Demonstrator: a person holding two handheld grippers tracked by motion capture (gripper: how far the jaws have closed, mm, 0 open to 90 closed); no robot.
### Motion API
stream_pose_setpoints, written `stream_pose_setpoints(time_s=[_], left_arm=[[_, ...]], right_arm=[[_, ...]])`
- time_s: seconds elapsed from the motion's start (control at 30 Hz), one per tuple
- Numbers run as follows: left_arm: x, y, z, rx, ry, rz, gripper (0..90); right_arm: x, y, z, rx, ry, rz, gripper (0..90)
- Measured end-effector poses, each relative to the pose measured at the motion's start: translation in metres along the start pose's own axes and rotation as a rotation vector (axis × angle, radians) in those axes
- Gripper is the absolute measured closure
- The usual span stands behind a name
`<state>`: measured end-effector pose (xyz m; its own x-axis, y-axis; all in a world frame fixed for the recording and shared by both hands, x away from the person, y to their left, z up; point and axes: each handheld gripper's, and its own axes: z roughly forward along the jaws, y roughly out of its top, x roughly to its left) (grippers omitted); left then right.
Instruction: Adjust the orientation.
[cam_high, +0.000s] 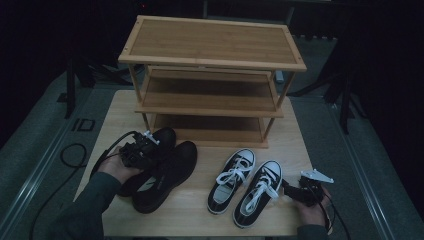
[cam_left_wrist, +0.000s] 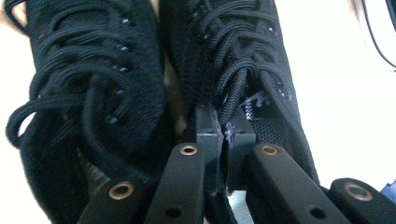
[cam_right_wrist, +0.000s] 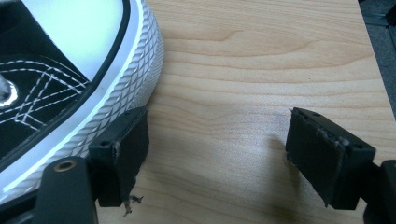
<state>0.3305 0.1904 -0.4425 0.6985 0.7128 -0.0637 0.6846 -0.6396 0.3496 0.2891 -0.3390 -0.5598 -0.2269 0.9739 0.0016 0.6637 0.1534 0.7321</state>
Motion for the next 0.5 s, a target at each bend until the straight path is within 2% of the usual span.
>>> stream_pose_setpoints(time_s=[0.27,0.33,0.5], left_arm=[[-0.001,-0.0007,0.0,-0.002,-0.002,0.007,85.6],[-0.0005,-0.0007,-0.0012,-0.005,0.003,0.001,80.4],[0.0011,-0.0007,-0.0057,-0.029,-0.023,-0.015,71.0]], right_arm=[[0.0,0.0,0.0,0.0,0.0,0.0,21.2],[0.0,0.0,0.0,0.0,0.0,0.0,21.2],[0.0,0.0,-0.0001,0.0,0.0,0.0,21.2]])
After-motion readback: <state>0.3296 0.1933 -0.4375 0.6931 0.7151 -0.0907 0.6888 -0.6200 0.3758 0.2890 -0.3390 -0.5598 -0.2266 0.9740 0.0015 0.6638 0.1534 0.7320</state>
